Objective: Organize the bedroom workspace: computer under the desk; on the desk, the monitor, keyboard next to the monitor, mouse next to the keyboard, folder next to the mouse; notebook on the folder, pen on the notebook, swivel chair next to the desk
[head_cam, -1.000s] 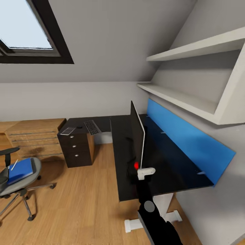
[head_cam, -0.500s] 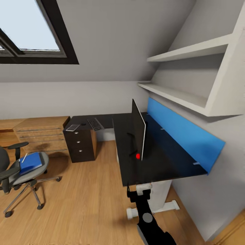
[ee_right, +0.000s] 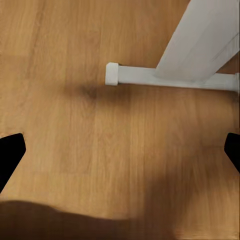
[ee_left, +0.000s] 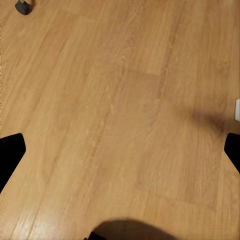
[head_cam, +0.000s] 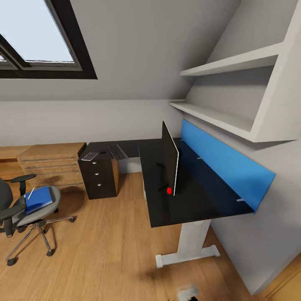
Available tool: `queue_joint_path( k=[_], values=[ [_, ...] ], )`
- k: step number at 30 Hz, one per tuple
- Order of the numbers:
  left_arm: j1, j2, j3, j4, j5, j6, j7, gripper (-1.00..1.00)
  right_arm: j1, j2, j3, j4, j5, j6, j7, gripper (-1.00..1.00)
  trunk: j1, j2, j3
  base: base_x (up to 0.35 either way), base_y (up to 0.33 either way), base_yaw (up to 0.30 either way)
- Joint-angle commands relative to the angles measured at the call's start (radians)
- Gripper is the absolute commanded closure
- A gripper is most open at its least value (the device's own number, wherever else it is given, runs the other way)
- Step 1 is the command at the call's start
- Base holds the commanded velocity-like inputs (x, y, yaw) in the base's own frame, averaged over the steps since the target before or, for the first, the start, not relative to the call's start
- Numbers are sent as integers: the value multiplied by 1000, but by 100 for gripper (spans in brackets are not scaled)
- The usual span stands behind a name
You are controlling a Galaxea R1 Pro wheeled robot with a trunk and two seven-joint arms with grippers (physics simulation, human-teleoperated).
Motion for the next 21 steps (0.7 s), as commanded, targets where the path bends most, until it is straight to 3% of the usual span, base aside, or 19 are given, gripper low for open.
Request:
queue_joint_path(
  k=[1,4,11,14,21],
  values=[
    [0,0,-9,-1,6,-1,4,-100,-1,-1,8,39,-4,-34,2,-100,1,-2,-2,0,0,0],
    [0,-1,-9,-1,6,18,0,-100,-1,-4,6,91,-5,-82,12,-100,1,-2,-2,0,0,0],
    [0,-2,-9,-1,5,58,-6,-100,-2,-6,5,106,-6,-115,19,-100,1,-2,-2,0,0,0],
    [0,-4,-10,-1,4,62,-7,-100,-2,-7,2,127,-7,-134,100,-100,1,-2,-2,0,0,0],
    [0,-4,-10,-2,3,60,-10,-100,-1,-8,1,141,-10,-139,149,-100,1,-2,-2,0,0,0]
  ],
)
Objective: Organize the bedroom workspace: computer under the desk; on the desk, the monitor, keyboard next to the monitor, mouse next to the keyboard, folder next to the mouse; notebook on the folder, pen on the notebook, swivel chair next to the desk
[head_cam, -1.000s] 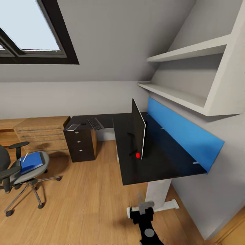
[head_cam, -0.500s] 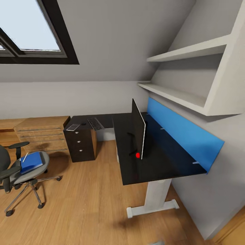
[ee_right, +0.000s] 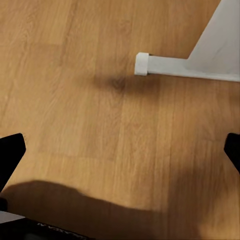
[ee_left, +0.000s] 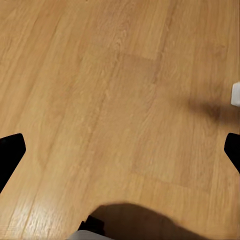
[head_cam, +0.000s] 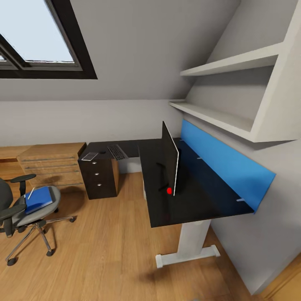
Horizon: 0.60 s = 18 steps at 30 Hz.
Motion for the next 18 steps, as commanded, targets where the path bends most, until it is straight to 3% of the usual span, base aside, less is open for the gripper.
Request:
queue_joint_path(
  k=[1,8,18],
  values=[
    [0,0,-8,-1,7,-2,-1,-100,-1,0,9,2,-5,-3,-5,-100,1,-2,-2,0,0,0],
    [0,5,-7,0,7,-1,-162,-100,-2,3,8,6,-20,-48,-3,-100,1,-2,-4,0,0,64],
    [0,8,-7,0,7,1,-199,-100,-1,3,8,12,-67,-63,-2,-100,1,-2,-10,0,0,127]
  ],
)
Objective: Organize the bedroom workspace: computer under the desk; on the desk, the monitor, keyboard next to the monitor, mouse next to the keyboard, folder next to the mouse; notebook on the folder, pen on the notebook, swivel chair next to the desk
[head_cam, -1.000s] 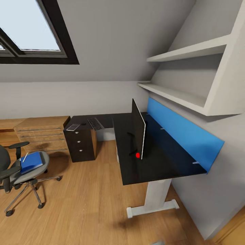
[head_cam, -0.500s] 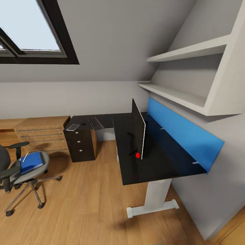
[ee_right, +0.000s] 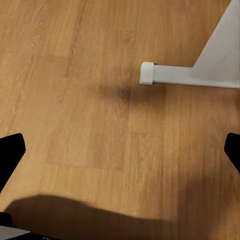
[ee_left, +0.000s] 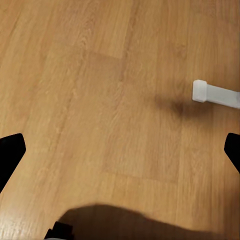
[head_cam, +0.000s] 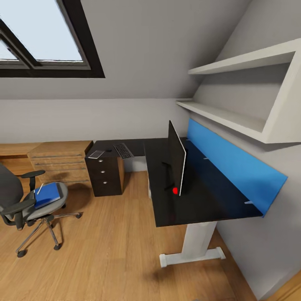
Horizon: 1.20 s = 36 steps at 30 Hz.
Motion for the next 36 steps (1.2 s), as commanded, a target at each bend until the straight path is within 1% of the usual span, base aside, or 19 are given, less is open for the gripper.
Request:
queue_joint_path(
  k=[1,16,27,33,36],
  values=[
    [-1,0,-4,1,11,-1,-8,-100,-1,0,9,1,-11,-4,-3,-100,1,-2,-2,0,0,25],
    [-1,0,-4,1,11,2,-6,-100,-2,-2,9,2,-14,-5,-2,-100,1,-2,-3,0,8,3],
    [-1,0,-4,1,11,3,-6,-100,-1,-2,9,3,-14,-5,-2,-100,1,-2,-3,7,266,0],
    [-1,0,-4,1,11,4,-6,-100,-1,-2,9,3,-14,-5,-2,-100,1,-2,-3,118,241,0],
    [-1,0,-4,1,11,18,-6,-100,-1,-2,9,3,-14,-5,-2,-100,1,-2,-3,170,173,0]
  ],
)
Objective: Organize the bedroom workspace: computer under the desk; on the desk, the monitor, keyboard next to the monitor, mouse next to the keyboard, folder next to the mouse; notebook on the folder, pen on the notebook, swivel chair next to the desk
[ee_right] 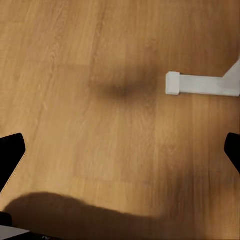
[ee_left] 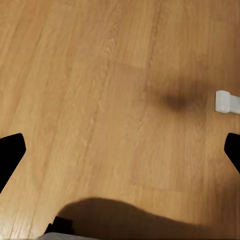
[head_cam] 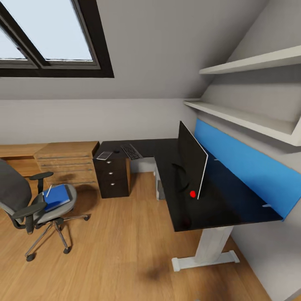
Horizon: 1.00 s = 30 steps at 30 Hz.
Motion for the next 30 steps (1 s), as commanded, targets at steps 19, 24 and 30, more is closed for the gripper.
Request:
queue_joint_path(
  k=[19,24,30],
  values=[
    [-1,0,-5,0,11,50,-9,-100,-1,3,10,1,-12,-5,-4,-100,1,-2,-4,114,14,25],
    [-1,0,-4,0,11,50,-9,-100,-1,3,10,1,-12,-5,-4,-100,1,-2,-9,324,0,160],
    [-1,0,-4,0,11,50,-9,-100,-2,2,9,1,-10,-5,-3,-100,1,-2,-11,333,0,47]
  ],
)
